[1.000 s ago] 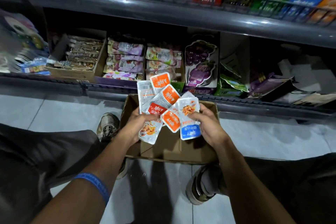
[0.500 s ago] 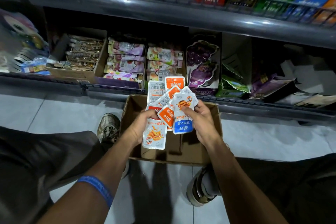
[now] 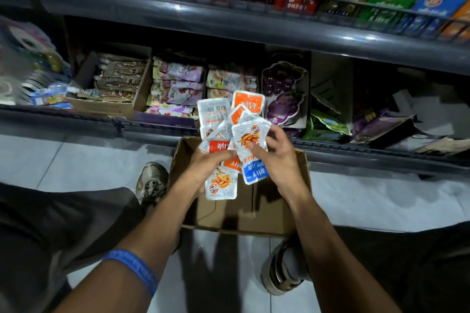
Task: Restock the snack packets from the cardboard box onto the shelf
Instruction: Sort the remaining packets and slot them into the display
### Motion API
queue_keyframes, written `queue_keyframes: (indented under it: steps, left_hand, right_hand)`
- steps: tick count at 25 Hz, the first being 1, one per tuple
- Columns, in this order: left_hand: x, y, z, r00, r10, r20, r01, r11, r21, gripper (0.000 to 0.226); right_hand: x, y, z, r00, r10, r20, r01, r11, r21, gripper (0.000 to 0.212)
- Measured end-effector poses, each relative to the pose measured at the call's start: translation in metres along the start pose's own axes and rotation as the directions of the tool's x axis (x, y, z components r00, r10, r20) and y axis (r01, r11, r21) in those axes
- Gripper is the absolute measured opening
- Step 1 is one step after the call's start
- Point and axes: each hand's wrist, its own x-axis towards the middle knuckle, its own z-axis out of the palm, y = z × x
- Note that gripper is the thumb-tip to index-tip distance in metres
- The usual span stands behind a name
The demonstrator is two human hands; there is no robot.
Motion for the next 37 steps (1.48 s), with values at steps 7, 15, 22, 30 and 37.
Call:
queue_keyframes:
  steps: [7,15,22,30,37]
  left_hand:
    - [-0.014,0.061,0.024,0.982,0.184,0.035,-0.181,0.98,-0.083,0.026]
    - [-0.043,0.136,0.028,0.956,0.292,0.014,-0.291,0.955,-0.055,0.027]
    - [-0.071,0.195,0.033,0.922,0.386,-0.036,-0.387,0.919,-0.067,0.029]
    - [-0.073,0.214,0.027,0.909,0.399,-0.12,-0.413,0.901,-0.134,0.026]
    - [-0.06,0.268,-0.026,0.862,0.4,-0.313,-0.473,0.856,-0.21,0.02]
  right_hand:
    - [0.002,-0.068,0.005,0.989,-0.146,0.031,0.147,0.989,-0.011,0.052]
    - [-0.009,-0.157,0.003,0.975,-0.135,-0.174,0.172,0.96,0.22,0.019]
    - [-0.017,-0.206,0.027,0.978,-0.096,-0.186,0.147,0.949,0.279,0.033]
    - [-0.027,-0.218,0.023,0.996,-0.084,0.016,0.08,0.985,0.153,0.045]
    - [-0.009,-0.281,0.046,0.919,-0.394,0.035,0.368,0.82,-0.439,0.036]
